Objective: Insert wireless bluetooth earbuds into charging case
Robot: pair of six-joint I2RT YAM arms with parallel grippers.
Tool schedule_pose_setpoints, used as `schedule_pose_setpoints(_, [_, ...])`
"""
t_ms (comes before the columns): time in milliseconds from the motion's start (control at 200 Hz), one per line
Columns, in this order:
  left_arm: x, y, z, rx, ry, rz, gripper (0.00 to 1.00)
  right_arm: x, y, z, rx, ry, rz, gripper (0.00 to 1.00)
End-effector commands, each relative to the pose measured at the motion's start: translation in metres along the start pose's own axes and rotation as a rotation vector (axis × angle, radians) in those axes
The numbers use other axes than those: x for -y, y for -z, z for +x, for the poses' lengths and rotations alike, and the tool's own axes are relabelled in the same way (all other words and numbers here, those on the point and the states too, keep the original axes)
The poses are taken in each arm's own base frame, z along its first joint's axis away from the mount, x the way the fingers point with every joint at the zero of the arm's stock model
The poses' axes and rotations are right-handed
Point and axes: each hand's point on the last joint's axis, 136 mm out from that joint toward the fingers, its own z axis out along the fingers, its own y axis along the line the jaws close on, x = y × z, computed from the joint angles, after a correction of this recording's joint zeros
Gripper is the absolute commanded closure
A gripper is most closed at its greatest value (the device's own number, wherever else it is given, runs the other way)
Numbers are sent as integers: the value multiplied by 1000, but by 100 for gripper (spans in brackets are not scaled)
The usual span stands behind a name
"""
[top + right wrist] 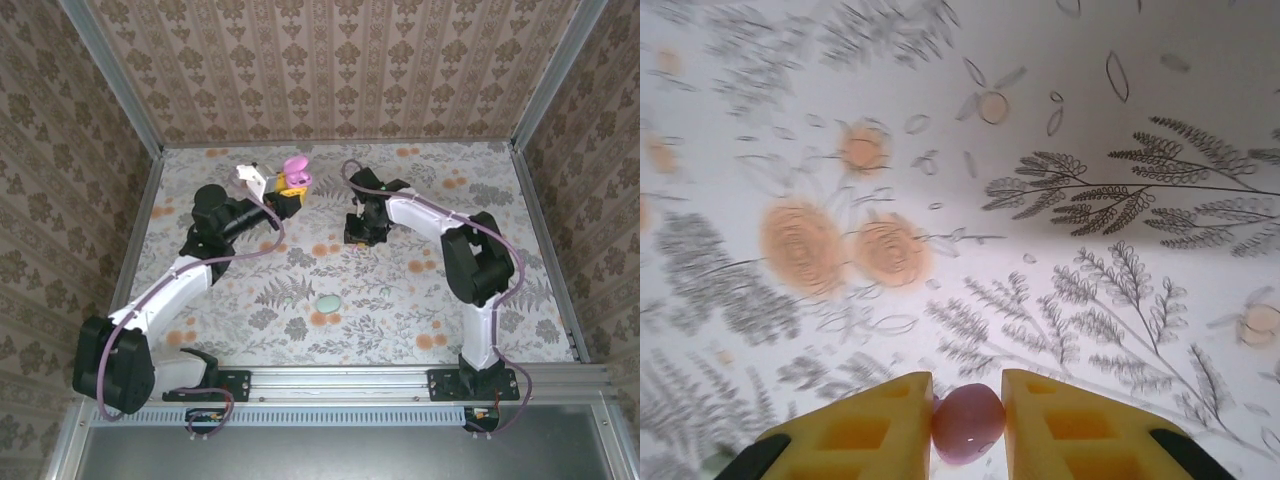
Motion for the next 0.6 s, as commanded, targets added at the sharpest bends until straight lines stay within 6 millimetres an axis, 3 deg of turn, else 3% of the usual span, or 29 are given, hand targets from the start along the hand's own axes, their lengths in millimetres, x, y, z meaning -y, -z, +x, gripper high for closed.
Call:
schedule_pose_setpoints(0, [0,-6,1,0,-24,11,68,-5,46,-7,89,22,4,74])
schedule_pose_setpoints(270, [-6,-17,28,-58,-5,14,68,-20,112,-18,222,52,-43,74])
schedule_pose_setpoints(500, [-8,-28,45,-103,-11,34,68,-35,153,-20,288,81,-91,74])
schedule_pose_setpoints(520, [3,-33,47,-106,-12,62,68,-36,155,-20,293,83,-94,75])
schedule_pose_setpoints(595, [5,-38,51,-114,-15,75,68,-41,166,-19,309,99,-110,74])
